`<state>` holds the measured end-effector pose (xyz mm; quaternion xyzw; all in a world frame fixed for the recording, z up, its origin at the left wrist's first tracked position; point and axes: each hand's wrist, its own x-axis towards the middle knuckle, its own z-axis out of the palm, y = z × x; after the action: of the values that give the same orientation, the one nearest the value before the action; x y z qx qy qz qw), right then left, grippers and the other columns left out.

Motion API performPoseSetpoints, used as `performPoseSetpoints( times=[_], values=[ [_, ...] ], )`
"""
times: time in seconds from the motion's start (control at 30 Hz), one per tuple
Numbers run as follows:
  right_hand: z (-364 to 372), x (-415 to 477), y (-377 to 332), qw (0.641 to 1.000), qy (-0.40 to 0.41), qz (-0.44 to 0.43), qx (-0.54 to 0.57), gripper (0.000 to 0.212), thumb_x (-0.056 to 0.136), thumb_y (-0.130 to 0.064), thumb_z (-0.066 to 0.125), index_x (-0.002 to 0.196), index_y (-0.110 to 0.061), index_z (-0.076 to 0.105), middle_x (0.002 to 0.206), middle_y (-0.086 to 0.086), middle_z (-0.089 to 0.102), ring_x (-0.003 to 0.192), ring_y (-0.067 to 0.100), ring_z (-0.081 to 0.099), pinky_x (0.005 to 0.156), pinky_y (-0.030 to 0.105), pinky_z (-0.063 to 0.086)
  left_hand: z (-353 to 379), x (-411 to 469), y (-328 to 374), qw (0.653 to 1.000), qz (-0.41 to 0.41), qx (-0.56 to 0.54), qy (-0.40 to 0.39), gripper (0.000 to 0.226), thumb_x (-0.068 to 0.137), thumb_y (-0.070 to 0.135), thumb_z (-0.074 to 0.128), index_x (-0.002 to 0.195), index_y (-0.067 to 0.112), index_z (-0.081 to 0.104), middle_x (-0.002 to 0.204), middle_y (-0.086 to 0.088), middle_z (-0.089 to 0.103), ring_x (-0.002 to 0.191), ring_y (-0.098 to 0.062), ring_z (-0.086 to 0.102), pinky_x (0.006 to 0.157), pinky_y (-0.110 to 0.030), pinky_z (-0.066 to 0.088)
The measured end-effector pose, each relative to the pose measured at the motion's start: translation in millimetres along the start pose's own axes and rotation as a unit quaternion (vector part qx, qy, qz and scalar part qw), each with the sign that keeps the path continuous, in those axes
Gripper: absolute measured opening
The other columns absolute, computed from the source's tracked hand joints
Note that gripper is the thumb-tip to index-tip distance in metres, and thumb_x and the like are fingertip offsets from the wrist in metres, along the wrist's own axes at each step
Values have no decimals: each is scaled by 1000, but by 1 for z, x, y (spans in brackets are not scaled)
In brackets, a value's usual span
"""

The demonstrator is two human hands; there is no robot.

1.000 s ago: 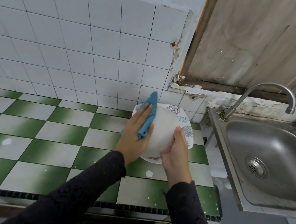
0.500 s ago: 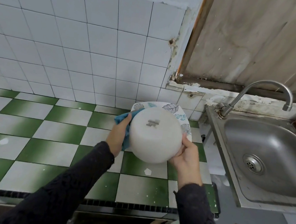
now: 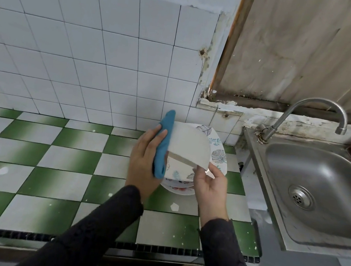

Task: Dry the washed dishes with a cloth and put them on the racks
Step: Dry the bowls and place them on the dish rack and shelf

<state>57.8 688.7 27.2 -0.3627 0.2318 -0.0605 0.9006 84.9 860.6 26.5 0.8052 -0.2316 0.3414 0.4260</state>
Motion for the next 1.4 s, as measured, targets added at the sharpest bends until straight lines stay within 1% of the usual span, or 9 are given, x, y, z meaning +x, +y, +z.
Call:
performPoseSetpoints(
  times=[0.07,0.13,0.27,0.43,0.57,0.73,0.97,1.23,1.4],
  values=[
    [8,4,0,981,-25,86,172,34,98,1,50,131,4,55,117,17,66,101,18,69,61,20,60,-5,19,-11,1000,2,-9,-2,52,88,15,71,136,6,52,144,-10,49,129,-26,50,101,-50,48],
    [8,6,-1,947,-3,204,250,44,87,-3,52,130,5,52,108,19,67,91,28,70,52,29,60,-9,35,-12,1000,-1,-3,-7,53,83,8,76,133,8,56,140,-9,54,124,-24,54,102,-45,48],
    [8,-6,-6,946,-99,301,-71,38,85,-46,54,103,-12,53,70,6,48,49,13,38,37,17,30,-23,61,2,1000,10,-12,-2,43,86,15,61,128,8,60,133,-7,60,120,-22,56,105,-37,46],
    [4,-2,10,962,-179,199,-58,102,66,-81,70,145,-19,49,131,16,63,112,35,65,86,48,56,-23,74,8,997,-41,-59,-21,41,87,21,57,126,9,60,123,-2,65,112,-18,60,101,-34,49],
    [3,-6,21,957,-203,178,104,102,64,-86,68,146,-27,50,147,24,51,133,52,47,106,77,31,-2,52,12,992,-89,-89,-16,43,90,13,55,133,11,54,129,-1,61,117,-17,57,101,-45,48],
    [5,-6,44,941,-181,239,154,101,67,-84,68,146,-23,53,147,17,54,138,41,46,113,61,36,31,24,29,985,-172,-15,-23,70,94,30,39,157,18,9,164,0,14,151,-22,8,123,-48,15],
    [9,-2,56,951,-155,213,162,93,75,-77,70,147,-20,52,148,18,52,139,40,46,118,62,28,55,7,25,965,-227,-1,-135,76,101,43,33,146,26,-26,158,7,-28,146,-16,-25,123,-43,-4],
    [13,-10,49,967,-77,196,141,73,83,-70,62,135,-18,60,131,16,66,114,36,68,96,55,52,49,5,26,915,-250,-129,-289,75,105,32,41,153,26,-17,161,12,-22,148,-7,-19,121,-30,-6],
    [19,-12,55,979,-78,132,133,67,88,-65,60,144,-28,52,138,6,64,124,27,63,100,49,52,48,-3,16,886,-246,-135,-368,72,104,43,40,155,34,-10,163,12,-15,149,-6,-15,123,-34,-1]
  ],
)
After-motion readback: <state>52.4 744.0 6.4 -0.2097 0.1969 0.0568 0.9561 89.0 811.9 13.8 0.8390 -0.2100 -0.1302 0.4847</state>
